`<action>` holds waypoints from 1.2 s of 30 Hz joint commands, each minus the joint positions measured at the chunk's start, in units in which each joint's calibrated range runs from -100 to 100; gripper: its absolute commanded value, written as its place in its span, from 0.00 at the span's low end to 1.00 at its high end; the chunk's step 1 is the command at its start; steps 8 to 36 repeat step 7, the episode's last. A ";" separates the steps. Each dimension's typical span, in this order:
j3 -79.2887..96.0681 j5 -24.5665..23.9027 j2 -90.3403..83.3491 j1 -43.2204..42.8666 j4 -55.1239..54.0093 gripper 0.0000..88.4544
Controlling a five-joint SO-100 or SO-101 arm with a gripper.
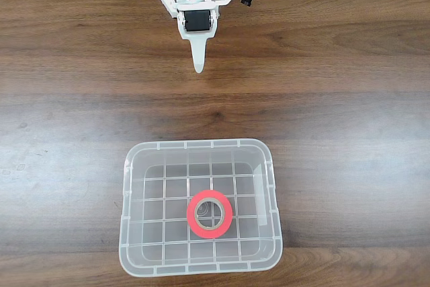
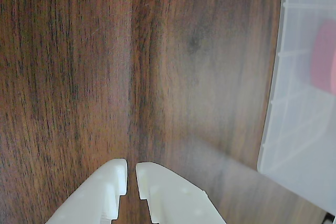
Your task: Grab the tape and place it in the box.
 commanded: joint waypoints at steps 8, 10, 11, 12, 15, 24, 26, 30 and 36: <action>-0.46 -0.08 -0.64 0.24 -0.69 0.02; -0.46 -0.08 -0.64 0.24 -0.69 0.02; -0.46 -0.08 -0.64 0.24 -0.69 0.02; -0.46 -0.08 -0.64 0.24 -0.69 0.02; -0.46 -0.08 -0.64 0.24 -0.69 0.02; -0.46 -0.08 -0.64 0.24 -0.69 0.02; -0.46 -0.08 -0.64 0.24 -0.69 0.02; -0.46 -0.08 -0.64 0.24 -0.69 0.02; -0.46 -0.08 -0.64 0.24 -0.69 0.02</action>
